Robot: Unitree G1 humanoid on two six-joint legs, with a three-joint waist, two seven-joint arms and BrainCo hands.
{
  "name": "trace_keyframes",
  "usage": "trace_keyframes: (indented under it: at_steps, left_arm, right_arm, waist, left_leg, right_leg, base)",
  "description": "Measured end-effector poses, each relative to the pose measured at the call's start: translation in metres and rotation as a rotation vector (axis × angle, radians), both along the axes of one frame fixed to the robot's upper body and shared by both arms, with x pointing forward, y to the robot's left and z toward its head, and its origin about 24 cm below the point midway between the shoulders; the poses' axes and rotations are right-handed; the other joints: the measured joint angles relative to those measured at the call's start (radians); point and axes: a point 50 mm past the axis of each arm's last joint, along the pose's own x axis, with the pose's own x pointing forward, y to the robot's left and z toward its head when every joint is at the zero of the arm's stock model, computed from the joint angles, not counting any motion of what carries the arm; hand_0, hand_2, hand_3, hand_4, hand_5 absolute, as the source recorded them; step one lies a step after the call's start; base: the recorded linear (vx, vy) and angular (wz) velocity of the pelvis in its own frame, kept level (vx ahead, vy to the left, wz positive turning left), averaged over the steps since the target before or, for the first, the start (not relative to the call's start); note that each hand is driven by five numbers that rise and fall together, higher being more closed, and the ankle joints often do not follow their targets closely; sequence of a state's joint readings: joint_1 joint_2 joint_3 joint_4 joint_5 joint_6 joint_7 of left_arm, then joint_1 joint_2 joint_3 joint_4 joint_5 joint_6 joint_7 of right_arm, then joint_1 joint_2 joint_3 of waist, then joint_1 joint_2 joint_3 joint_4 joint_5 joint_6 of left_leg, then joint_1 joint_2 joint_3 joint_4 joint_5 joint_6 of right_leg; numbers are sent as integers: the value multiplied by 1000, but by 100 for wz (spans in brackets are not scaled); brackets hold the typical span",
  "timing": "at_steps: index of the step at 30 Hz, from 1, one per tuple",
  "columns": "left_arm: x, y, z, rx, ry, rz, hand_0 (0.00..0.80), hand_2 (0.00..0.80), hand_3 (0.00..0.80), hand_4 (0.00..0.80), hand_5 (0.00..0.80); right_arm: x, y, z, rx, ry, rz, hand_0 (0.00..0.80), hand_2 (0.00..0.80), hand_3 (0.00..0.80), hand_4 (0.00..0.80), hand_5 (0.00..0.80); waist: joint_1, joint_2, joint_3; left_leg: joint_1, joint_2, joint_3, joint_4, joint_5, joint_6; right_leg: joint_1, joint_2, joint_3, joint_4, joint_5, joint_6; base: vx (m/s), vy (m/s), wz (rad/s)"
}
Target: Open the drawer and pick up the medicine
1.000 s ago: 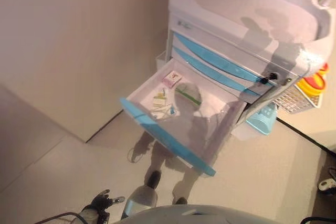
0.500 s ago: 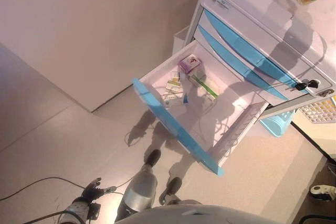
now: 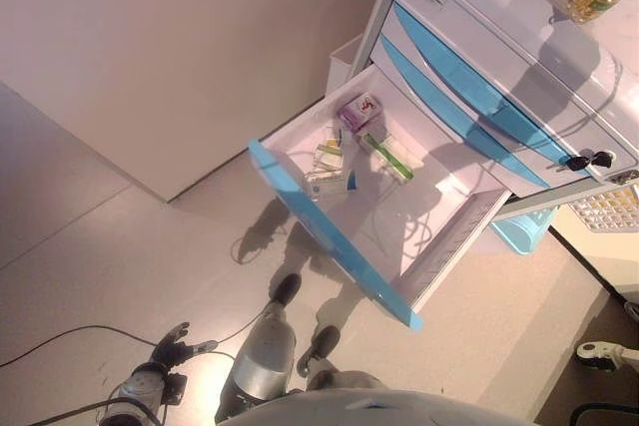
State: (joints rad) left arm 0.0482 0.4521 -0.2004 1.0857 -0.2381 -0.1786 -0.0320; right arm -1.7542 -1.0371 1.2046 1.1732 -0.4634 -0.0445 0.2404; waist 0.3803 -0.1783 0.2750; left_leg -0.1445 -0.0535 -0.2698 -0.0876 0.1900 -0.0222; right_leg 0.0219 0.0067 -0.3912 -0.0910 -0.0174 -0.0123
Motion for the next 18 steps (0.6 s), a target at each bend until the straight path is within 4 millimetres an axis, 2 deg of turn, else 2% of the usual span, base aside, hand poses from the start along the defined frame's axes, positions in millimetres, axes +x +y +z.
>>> trace_keyframes:
  at_steps: [18]
  left_arm:
    - [1,0,1,-20,-18,0,0,0,0,0,0]
  right_arm:
    - [-7,-6,15,-36,-181,-39,0,0,0,0,0]
  waist:
    - [-1,0,4]
  left_leg:
    - [-10,3,20,0,-1,-3]
  right_leg:
    - [-16,-1,20,0,1,1]
  base:
    - [4,-9,-3]
